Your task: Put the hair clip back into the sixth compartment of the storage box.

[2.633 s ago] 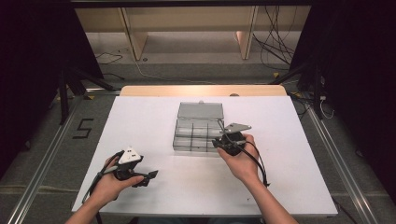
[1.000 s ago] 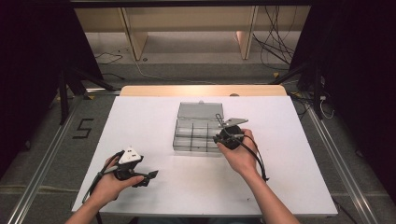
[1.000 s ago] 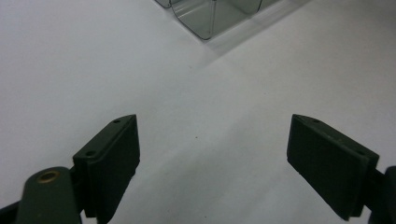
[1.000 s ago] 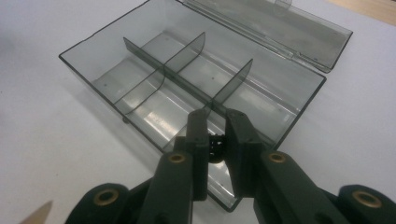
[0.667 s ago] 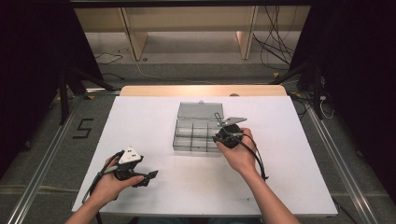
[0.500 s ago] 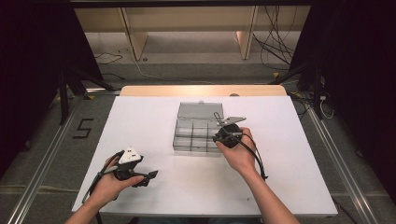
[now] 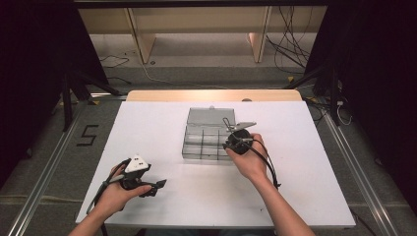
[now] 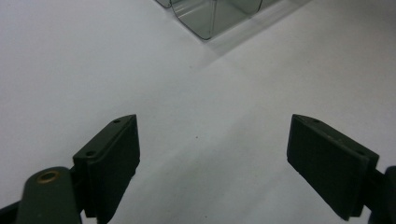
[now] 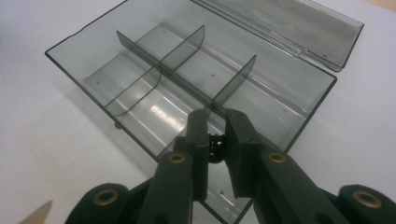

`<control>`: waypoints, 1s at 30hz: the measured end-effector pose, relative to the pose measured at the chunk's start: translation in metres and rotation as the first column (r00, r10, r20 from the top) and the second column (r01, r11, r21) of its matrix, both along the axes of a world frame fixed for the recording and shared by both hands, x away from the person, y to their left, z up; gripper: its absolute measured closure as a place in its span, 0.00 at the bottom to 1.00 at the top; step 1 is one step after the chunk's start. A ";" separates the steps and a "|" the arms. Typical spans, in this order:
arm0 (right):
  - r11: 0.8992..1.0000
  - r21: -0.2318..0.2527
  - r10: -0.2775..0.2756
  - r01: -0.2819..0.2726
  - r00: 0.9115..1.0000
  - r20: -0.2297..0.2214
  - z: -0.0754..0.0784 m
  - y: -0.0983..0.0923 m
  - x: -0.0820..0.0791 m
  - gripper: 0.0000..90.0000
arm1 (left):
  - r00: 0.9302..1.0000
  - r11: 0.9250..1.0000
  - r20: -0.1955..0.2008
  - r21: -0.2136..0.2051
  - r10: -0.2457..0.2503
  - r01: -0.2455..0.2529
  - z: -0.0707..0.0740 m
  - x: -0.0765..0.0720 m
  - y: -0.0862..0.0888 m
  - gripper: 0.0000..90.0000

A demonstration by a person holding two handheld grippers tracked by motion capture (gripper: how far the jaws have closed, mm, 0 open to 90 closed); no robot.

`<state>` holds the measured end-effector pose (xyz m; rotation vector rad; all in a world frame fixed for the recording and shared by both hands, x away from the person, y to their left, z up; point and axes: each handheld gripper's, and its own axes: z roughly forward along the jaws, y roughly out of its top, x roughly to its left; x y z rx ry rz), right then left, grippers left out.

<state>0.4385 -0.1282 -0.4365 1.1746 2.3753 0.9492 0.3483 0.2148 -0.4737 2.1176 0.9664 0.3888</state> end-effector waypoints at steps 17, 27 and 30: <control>1.000 -0.018 0.003 -0.004 1.000 -0.025 -0.005 0.005 0.006 0.90 | 1.000 1.000 -0.001 0.000 -0.002 0.002 0.000 0.000 0.000 0.19; 1.000 -0.023 -0.001 0.000 0.999 -0.039 -0.009 0.006 0.009 0.90 | 1.000 1.000 -0.002 -0.001 -0.002 0.002 0.000 0.000 0.000 0.19; 1.000 -0.029 0.001 -0.003 0.999 -0.043 -0.010 0.006 0.011 0.90 | 1.000 1.000 -0.001 0.000 -0.002 0.002 0.000 0.000 0.000 0.19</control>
